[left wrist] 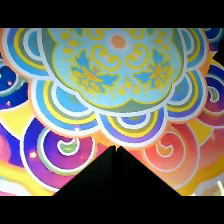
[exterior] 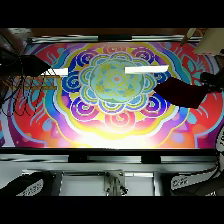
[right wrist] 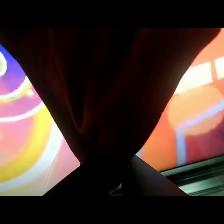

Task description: Fold the shirts.

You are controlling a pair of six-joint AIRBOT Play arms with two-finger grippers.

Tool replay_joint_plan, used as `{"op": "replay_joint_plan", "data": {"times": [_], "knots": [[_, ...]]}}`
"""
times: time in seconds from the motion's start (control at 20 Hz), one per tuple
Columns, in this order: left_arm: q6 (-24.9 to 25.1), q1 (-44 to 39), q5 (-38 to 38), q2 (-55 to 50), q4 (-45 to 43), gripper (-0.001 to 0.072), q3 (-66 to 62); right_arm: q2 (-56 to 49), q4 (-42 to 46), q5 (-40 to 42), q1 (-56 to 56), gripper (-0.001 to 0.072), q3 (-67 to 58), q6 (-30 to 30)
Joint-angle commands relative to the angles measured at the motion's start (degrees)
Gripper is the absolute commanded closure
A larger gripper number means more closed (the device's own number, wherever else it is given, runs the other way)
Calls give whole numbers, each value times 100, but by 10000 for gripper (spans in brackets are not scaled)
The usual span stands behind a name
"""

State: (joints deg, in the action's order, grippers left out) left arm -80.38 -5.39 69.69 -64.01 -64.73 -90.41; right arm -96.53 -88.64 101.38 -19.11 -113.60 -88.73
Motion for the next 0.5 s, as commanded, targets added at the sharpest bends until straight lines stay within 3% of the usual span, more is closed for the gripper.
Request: {"op": "replay_joint_plan", "data": {"times": [0.0, 0.25, 0.45], "knots": [[17, 0, 50, 0, 0, 677, -2, 2, -155, 297, -568, 635, 17, 155], [13, 0, 136, 2, 2, 677, -2, 4, -256, 358, -1379, 636, 173, 238], [-46, 0, 271, 2, 2, 677, -2, 92, -282, 304, -1749, 636, 1207, 256]]}}
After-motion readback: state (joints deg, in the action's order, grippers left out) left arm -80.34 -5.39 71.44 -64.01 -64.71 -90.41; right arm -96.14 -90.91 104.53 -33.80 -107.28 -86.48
